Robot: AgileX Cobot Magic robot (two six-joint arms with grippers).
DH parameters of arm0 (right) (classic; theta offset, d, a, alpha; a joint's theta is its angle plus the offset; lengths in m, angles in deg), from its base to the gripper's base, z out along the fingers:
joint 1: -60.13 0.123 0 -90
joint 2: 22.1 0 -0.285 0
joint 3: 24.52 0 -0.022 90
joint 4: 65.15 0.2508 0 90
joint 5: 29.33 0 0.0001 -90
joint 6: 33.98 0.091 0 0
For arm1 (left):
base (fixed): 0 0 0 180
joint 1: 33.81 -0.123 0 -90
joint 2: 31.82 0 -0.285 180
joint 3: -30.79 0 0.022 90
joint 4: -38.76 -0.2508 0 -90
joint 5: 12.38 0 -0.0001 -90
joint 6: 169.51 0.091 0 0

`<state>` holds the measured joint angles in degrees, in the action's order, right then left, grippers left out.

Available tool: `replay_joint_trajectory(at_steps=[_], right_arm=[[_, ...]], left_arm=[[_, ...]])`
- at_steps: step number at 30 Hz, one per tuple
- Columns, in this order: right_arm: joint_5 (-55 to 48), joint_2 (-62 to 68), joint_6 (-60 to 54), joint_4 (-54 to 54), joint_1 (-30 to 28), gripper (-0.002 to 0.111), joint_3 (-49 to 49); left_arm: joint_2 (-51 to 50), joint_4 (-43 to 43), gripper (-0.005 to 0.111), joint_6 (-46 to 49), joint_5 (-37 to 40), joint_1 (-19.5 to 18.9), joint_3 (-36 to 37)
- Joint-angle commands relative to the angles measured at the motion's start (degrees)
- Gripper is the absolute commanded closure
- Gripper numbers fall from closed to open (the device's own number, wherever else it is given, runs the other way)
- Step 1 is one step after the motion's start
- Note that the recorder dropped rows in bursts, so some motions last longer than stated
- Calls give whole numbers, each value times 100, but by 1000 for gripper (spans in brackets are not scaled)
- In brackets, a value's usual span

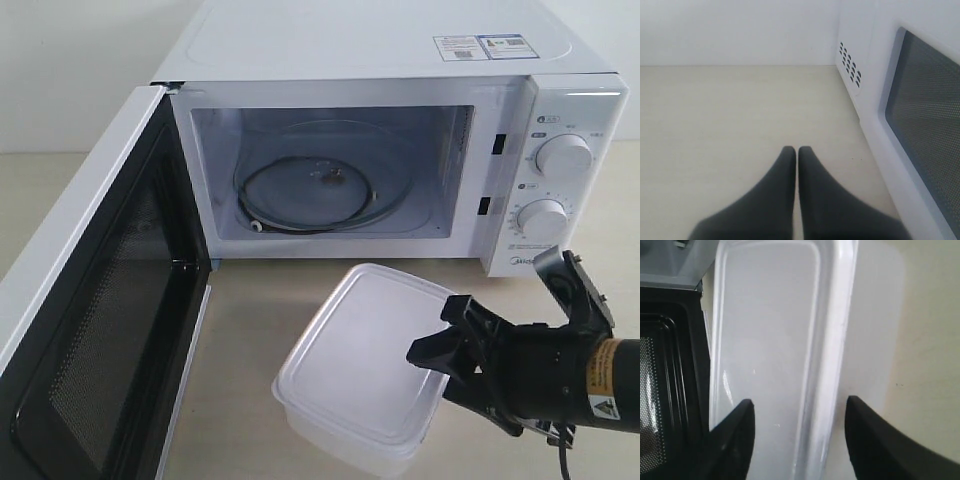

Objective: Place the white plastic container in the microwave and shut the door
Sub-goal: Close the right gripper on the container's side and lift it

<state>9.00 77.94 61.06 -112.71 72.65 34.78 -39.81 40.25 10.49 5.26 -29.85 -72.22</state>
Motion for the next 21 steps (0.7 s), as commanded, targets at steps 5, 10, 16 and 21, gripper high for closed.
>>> replay_joint_trajectory(at_steps=[5, 10, 16, 21], right_arm=[[-194, -10, 49, 80, 73, 61, -90], [-347, -10, 49, 80, 73, 91, -90], [-361, -10, 44, 80, 73, 108, -90], [-286, -10, -203, 53, 73, 108, -90]], left_arm=[[20, 17, 102, 42, -28, -18, 23], [20, 17, 102, 42, -28, -18, 23], [20, 17, 102, 42, -28, -18, 23], [20, 17, 102, 42, -28, -18, 23]])
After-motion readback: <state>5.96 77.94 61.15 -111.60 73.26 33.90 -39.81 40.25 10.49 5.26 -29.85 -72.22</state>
